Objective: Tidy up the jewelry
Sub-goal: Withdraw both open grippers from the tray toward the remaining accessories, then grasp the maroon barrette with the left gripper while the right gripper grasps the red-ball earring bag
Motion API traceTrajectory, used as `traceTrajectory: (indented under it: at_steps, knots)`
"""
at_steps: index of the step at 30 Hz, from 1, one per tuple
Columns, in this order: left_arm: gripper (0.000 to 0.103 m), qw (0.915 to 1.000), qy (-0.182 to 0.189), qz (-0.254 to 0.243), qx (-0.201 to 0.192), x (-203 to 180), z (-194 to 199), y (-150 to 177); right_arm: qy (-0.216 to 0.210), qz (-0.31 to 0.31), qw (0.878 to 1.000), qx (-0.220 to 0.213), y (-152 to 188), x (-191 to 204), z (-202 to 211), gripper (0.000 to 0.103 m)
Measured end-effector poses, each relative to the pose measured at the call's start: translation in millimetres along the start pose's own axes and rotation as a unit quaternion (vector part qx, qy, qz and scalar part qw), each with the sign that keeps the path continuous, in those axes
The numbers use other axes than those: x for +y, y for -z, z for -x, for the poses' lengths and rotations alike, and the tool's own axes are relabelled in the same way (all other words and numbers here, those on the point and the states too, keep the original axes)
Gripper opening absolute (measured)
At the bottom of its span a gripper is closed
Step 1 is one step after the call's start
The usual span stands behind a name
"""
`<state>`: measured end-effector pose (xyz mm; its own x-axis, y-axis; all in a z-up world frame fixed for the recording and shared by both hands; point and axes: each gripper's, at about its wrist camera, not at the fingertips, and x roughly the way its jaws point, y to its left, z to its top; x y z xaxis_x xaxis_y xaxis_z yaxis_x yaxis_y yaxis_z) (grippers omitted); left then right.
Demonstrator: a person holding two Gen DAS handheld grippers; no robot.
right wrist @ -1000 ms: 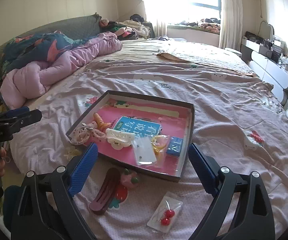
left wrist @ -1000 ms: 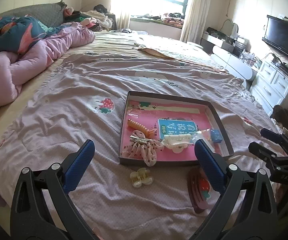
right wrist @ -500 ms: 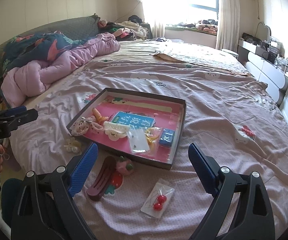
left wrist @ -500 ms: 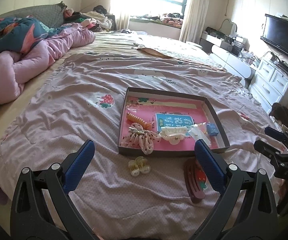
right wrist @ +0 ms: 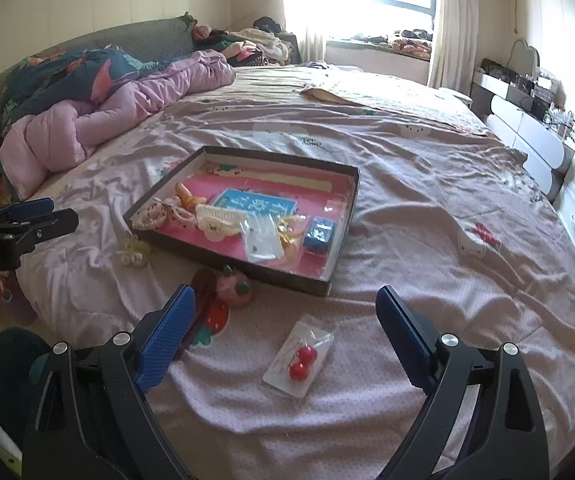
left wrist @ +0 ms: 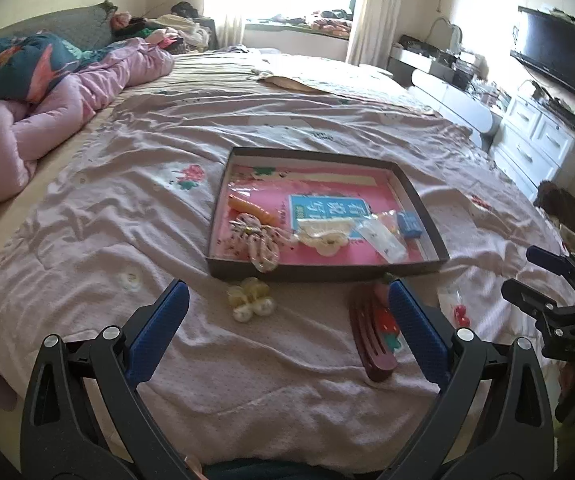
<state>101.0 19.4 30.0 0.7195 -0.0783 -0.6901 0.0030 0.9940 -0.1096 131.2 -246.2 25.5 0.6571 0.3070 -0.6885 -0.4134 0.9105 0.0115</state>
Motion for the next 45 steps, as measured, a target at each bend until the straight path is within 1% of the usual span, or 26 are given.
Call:
traceTrajectory:
  at_steps: [9,17,27,40,43,45]
  knots:
    - [0.091,0.9996,0.011,-0.024,0.012,-26.1,-10.1,11.7,0.013,0.002,1.000,0.007,15.5,-7.7,-4.6,0.089]
    - [0.091,0.9996,0.017,-0.023,0.008,-40.0,-16.5,19.1,0.019,-0.007,1.000,0.009,26.4,-17.1,-6.8,0.089]
    - [0.091,0.9987,0.030,-0.036,0.020,-61.6,-35.1,30.0,0.019,-0.023,0.999,0.012,39.7,-30.1,-9.3,0.089]
    - [0.091,0.9953,0.039,-0.047,0.075,-75.6,-76.5,50.5,0.014,-0.033,0.999,0.027,49.7,-40.4,-24.2,0.089]
    - [0.087,0.9940,0.044,-0.045,0.089,-77.2,-86.8,54.1,0.012,-0.033,0.999,0.032,50.8,-40.9,-28.6,0.089]
    - [0.082,0.9933,0.042,-0.047,0.097,-78.6,-93.4,55.9,0.012,-0.034,0.999,0.035,51.6,-41.6,-31.5,0.089]
